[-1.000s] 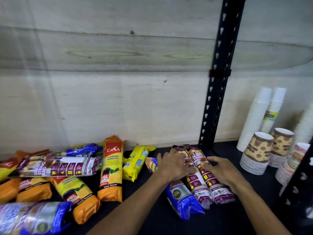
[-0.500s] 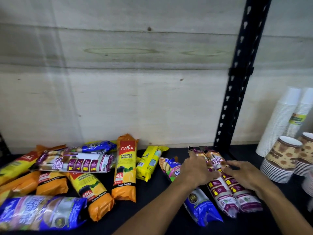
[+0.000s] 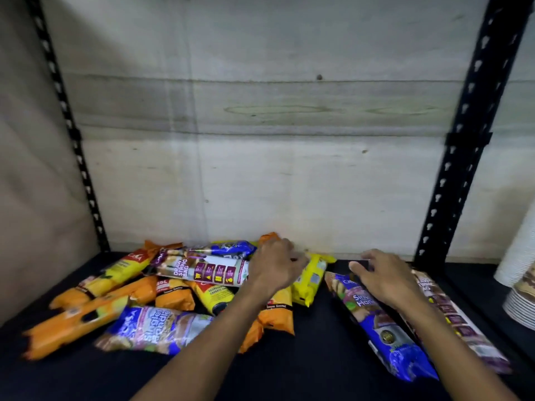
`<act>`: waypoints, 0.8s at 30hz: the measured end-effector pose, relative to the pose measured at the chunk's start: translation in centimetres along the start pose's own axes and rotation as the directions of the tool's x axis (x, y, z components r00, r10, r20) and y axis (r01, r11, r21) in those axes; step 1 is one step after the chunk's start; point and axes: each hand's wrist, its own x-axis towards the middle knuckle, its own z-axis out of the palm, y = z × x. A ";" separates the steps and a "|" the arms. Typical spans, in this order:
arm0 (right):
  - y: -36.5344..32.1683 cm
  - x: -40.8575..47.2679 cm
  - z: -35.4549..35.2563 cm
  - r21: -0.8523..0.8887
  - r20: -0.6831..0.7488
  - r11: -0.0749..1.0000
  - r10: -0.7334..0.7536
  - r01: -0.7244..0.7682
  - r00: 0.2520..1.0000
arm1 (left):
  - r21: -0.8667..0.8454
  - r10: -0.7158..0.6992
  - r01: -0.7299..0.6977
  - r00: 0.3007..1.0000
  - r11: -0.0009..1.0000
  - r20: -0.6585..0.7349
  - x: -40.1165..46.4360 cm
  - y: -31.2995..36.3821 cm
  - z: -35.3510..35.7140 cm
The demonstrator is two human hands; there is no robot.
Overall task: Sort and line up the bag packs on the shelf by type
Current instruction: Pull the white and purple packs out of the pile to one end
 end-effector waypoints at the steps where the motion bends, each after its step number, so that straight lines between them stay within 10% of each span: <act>1: -1.7 -0.2 0.8 0.021 0.014 0.999 -0.042 0.042 0.999 | 0.008 -0.034 0.034 0.999 0.999 -0.031 -0.2 -1.7 -1.3; 14: -18.4 -2.4 10.9 0.037 0.228 0.908 -0.414 0.417 0.881 | -0.012 -0.551 0.555 0.822 0.831 -0.140 -3.0 -20.2 -9.4; 24: -19.1 -2.1 12.8 -0.005 0.190 0.878 -0.470 0.479 0.862 | -0.142 -0.545 0.533 0.836 0.834 -0.059 -2.7 -21.1 -9.7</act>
